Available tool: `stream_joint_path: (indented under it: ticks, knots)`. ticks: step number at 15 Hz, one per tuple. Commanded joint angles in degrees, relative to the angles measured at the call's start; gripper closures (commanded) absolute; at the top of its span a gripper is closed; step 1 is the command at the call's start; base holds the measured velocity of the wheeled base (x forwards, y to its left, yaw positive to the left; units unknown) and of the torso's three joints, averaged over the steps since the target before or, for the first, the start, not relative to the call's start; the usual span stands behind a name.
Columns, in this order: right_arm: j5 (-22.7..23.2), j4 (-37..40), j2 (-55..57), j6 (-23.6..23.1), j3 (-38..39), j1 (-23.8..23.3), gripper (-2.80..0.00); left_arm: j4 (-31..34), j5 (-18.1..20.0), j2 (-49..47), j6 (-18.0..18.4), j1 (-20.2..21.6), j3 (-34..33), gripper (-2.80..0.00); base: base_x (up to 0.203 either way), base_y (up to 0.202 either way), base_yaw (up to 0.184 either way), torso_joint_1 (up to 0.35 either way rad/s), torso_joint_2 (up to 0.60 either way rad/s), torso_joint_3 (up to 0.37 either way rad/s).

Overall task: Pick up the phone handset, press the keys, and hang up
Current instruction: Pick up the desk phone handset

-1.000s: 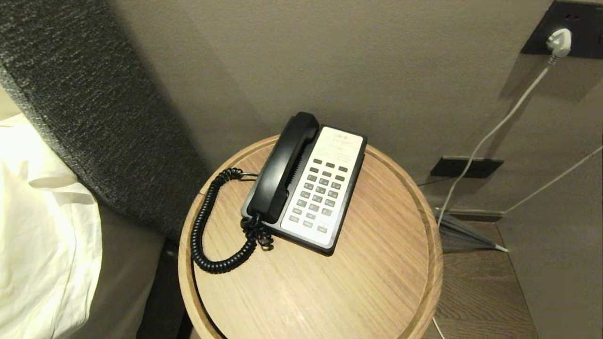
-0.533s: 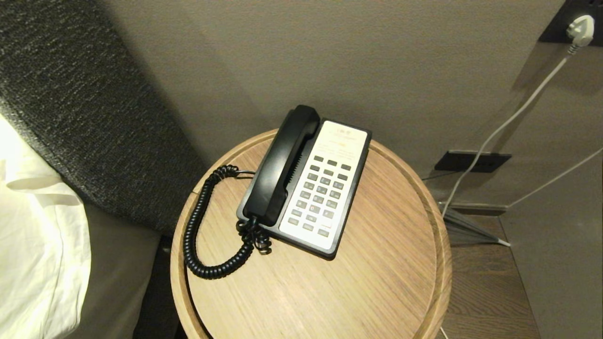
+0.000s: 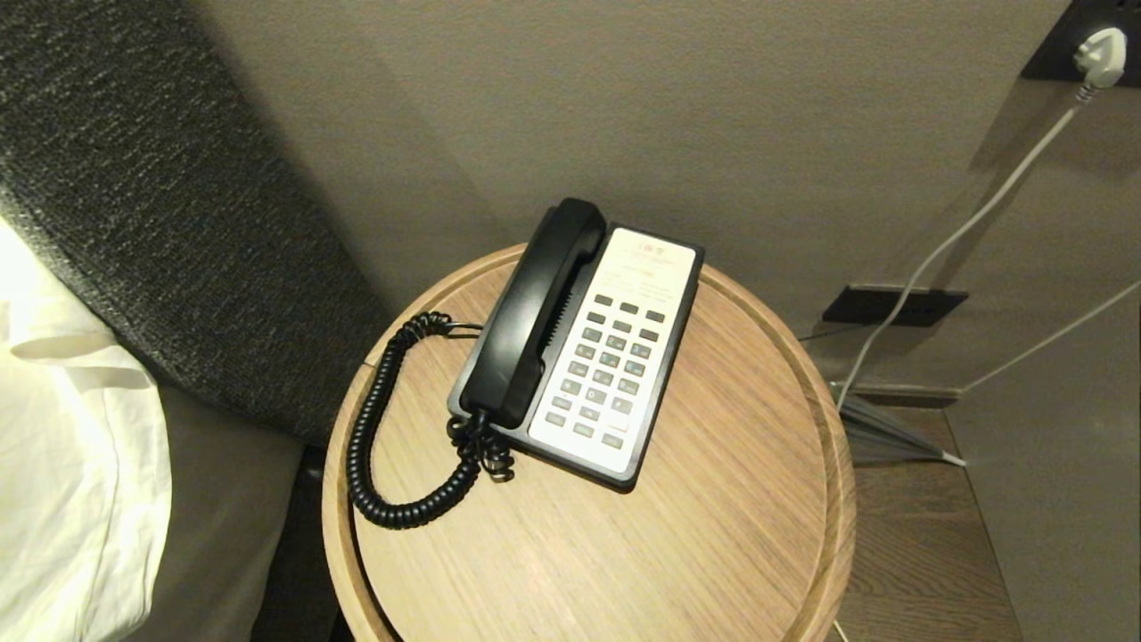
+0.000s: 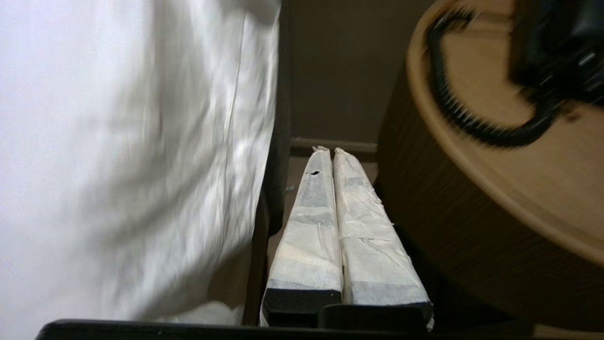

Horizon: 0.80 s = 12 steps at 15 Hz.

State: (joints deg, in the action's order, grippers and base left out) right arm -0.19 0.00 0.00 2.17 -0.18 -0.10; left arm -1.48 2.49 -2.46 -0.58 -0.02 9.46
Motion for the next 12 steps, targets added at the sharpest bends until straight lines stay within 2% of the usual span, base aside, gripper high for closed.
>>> stream_joint_path:
  ticks: [1, 3, 4, 6, 8, 10, 12]
  knots:
    - [0.0, 0.0, 0.1, 0.0, 0.0, 0.0, 0.00, 8.9, 2.3, -10.8, -0.2, 0.0, 17.9, 0.00, 0.000, 0.000, 0.000, 0.000, 0.00, 0.000]
    - [0.0, 0.0, 0.1, 0.0, 0.0, 0.0, 0.00, 18.9, 5.5, -24.4, 0.6, 0.0, 28.8, 0.00, 0.000, 0.000, 0.000, 0.000, 0.00, 0.000]
    - [0.0, 0.0, 0.1, 0.0, 0.0, 0.0, 0.00, 21.9, 7.6, -30.7, 1.9, -0.1, 32.0, 0.00, 0.000, 0.000, 0.000, 0.000, 0.00, 0.000]
    - [0.0, 0.0, 0.1, 0.0, 0.0, 0.0, 0.00, 25.1, 12.9, -43.0, 4.3, -0.2, 37.3, 0.00, 0.000, 0.000, 0.000, 0.000, 0.00, 0.000]
    - [0.0, 0.0, 0.1, 0.0, 0.0, 0.0, 0.00, 27.2, 16.4, -53.4, 5.6, -1.4, 42.6, 0.00, 0.000, 0.000, 0.000, 0.000, 0.00, 0.000]
    - [0.0, 0.0, 0.1, 0.0, 0.0, 0.0, 0.00, 29.1, 16.1, -61.0, 6.3, -5.3, 49.0, 0.00, 0.000, 0.000, 0.000, 0.000, 0.00, 0.000]
    - [0.0, 0.0, 0.1, 0.0, 0.0, 0.0, 0.00, 30.3, 13.0, -65.8, 6.1, -12.8, 56.0, 0.00, 0.000, 0.000, 0.000, 0.000, 0.00, 0.000]
